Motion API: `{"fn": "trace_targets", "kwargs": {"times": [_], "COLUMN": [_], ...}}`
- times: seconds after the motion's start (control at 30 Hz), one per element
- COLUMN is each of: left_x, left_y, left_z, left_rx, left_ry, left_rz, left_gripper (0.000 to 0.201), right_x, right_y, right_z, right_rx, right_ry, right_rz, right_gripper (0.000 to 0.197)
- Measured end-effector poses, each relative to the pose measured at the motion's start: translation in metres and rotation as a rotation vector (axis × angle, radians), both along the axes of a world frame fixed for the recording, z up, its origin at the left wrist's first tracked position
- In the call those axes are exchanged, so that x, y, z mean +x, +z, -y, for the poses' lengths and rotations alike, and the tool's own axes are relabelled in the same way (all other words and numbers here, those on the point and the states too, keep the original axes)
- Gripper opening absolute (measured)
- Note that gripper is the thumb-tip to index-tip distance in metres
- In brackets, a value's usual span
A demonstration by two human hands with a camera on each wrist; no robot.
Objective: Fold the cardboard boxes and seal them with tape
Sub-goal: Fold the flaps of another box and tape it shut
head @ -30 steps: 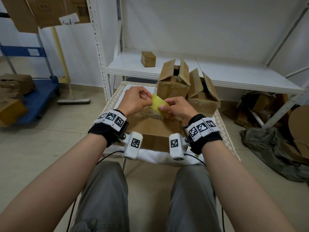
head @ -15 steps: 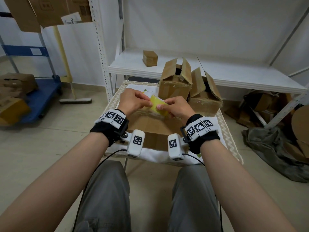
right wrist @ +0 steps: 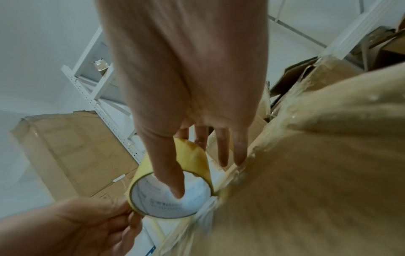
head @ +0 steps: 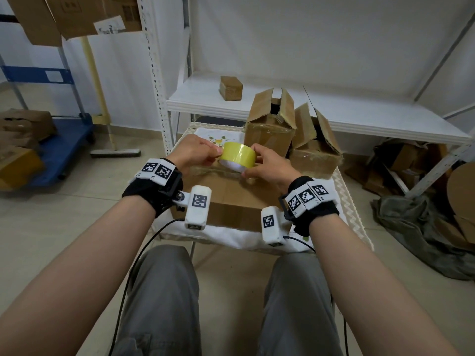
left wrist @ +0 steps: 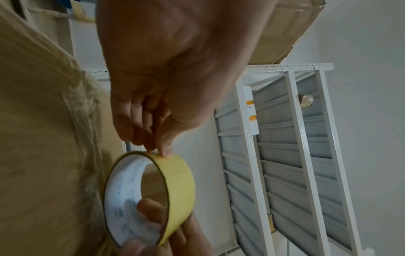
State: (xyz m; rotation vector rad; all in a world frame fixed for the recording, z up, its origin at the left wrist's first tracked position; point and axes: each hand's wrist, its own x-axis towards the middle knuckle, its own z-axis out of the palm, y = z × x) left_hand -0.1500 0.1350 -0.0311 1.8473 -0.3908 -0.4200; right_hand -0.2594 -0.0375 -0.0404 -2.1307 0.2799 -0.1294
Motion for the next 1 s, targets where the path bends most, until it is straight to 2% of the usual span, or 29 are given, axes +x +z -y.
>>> {"fn": "trace_targets", "kwargs": {"times": [0.27,0.43,0.5,0.63,0.7,0.77,0.87,1.0], "left_x": [0.017,0.032,0.034,0.039,0.049,0.057,0.054,0.048], "left_y": [0.000,0.001,0.000,-0.002,-0.004,-0.009,-0.022,-0.035], "left_z": [-0.022,-0.039,-0.042,-0.046,-0.059,-0.071,-0.078,-0.080], "left_rx": [-0.059,-0.086,-0.107,-0.114,-0.116,-0.076,-0.011,-0.066], "left_ry": [0.010,0.028,0.022,0.068,0.126,0.133,0.116,0.113], "left_rz": [-0.152,-0.194,-0.246,-0.273,-0.279,-0.307,-0.360,-0.411], "left_gripper": [0.007,0.012,0.014,0.017,0.015,0.011,0.006,0.004], "right_x": [0.017,0.025,0.027,0.030,0.028,0.026,0.026,0.029], "right_y": [0.014,0.015,0.014,0.016,0.016,0.015,0.010,-0.008], "right_z": [-0.019,-0.026,-0.030,-0.028,-0.019,-0.012,-0.011,-0.007], "right_rx": [-0.065,-0.094,-0.122,-0.110,-0.110,-0.093,-0.124,-0.110], "right_ry": [0.057,-0.024,-0.053,-0.091,-0.135,-0.107,-0.053,-0.050], "right_rz": [0.054,0.044,0.041,0.124,0.140,0.135,0.090,0.020], "right_gripper": [0.029,0.017,0.024,0.016,0.026,0.037,0.037,0.038]}}
